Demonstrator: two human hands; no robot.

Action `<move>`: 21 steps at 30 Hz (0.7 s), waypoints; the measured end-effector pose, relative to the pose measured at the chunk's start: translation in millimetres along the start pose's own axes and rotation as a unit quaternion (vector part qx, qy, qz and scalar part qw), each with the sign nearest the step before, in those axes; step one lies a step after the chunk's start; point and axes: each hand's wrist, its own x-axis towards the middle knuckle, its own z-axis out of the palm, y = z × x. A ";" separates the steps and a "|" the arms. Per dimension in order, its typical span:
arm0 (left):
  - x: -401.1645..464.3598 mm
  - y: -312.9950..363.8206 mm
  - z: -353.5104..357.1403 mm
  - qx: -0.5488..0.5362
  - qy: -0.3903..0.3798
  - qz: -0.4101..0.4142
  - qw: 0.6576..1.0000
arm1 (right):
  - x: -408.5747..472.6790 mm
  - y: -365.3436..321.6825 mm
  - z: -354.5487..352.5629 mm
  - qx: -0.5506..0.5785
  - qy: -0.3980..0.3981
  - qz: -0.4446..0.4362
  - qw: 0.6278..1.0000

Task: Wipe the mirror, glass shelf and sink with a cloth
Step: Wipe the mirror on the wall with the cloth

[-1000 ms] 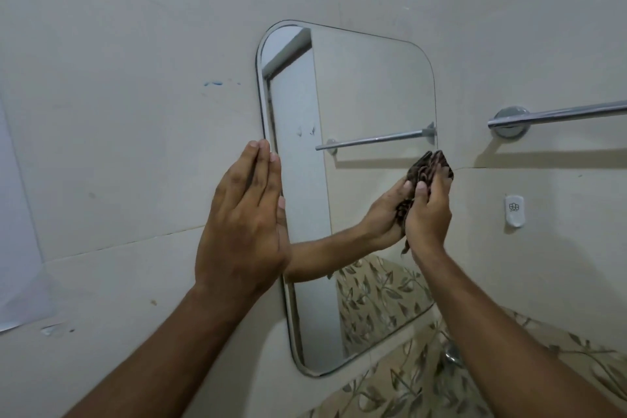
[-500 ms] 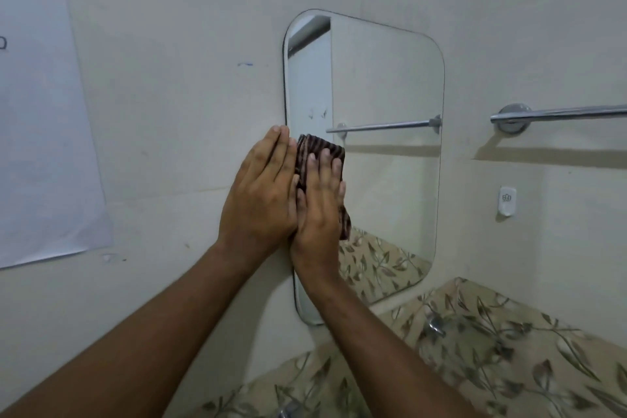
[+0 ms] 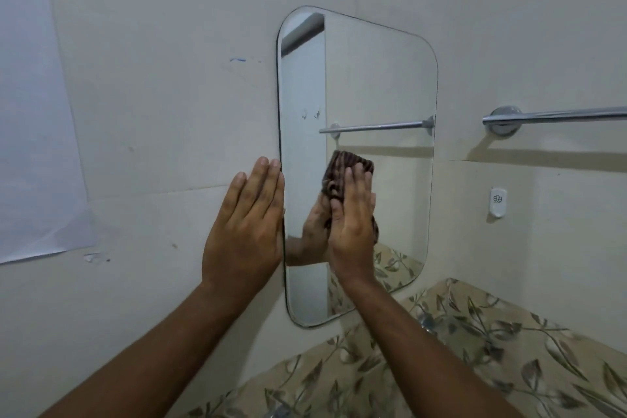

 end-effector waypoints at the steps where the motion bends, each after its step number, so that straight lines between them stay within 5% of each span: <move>1: -0.4 1.7 0.9 0.008 -0.001 -0.005 1.000 | 1.2 12.2 -3.2 -0.008 0.010 0.016 1.000; 15: 1.7 1.9 3.2 0.036 -0.004 -0.005 0.999 | 43.0 152.8 -41.3 -0.034 0.092 0.253 0.962; 21: 3.3 4.8 4.0 0.021 0.014 -0.029 0.999 | 19.2 134.6 -29.9 -0.035 0.101 0.284 0.953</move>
